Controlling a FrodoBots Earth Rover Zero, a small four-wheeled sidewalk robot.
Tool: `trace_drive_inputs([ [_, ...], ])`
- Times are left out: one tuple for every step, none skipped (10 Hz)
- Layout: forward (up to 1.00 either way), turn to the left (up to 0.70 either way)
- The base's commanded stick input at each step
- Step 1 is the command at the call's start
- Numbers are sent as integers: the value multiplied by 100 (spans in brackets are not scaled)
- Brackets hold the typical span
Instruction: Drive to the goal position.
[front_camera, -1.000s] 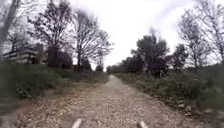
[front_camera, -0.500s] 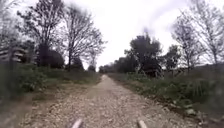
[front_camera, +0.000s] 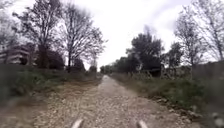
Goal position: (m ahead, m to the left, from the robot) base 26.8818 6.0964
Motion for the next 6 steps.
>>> trace_drive_inputs([
  [70, 0],
  [70, 0],
  [70, 0],
  [70, 0],
  [70, 0],
  [70, 0],
])
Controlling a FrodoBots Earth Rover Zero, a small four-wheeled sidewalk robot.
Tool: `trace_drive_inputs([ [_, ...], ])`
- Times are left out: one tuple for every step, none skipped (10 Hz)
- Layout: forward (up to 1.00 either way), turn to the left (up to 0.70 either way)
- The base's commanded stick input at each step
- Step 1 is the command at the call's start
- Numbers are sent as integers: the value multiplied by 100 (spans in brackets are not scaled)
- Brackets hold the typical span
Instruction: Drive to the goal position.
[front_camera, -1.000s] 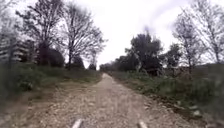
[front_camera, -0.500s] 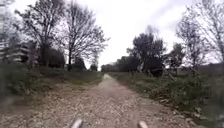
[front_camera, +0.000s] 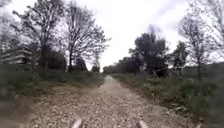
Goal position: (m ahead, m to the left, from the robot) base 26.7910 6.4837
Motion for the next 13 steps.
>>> trace_drive_inputs([
  [70, 0],
  [70, -27],
  [70, -35],
  [70, -19],
  [70, -4],
  [70, 0],
  [70, 0],
  [70, 0],
  [70, 0],
  [70, 0],
  [70, 0],
  [70, 0],
  [70, 0],
])
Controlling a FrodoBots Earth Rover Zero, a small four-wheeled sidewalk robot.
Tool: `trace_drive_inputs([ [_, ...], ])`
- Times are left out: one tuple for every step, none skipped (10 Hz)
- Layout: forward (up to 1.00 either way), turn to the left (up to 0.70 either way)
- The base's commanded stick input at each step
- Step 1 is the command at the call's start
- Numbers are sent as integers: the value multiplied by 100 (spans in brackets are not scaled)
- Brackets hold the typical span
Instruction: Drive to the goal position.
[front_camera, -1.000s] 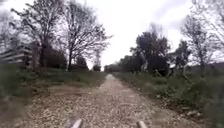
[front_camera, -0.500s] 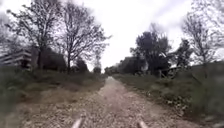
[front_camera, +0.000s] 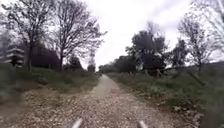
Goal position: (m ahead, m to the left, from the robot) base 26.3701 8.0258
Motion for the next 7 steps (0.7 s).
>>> trace_drive_inputs([
  [70, 0],
  [70, -24],
  [70, -27],
  [70, -15],
  [70, -2],
  [70, 0],
  [70, 0],
])
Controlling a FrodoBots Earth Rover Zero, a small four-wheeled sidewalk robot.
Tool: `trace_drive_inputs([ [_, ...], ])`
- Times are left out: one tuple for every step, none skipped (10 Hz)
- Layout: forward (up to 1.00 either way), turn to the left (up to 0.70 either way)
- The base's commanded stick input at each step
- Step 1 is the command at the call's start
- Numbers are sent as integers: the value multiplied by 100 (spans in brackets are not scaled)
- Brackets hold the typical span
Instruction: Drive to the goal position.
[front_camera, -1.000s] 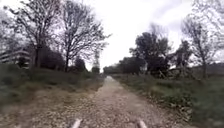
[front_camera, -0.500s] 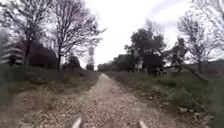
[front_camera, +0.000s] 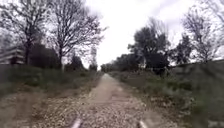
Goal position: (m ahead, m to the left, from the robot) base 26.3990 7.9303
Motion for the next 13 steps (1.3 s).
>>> trace_drive_inputs([
  [70, 0],
  [70, 0],
  [70, 0],
  [70, 0],
  [70, 0],
  [70, 0],
  [70, 0],
  [70, 0],
  [70, 0],
  [70, 0],
  [70, 0],
  [70, 0],
  [70, 21],
])
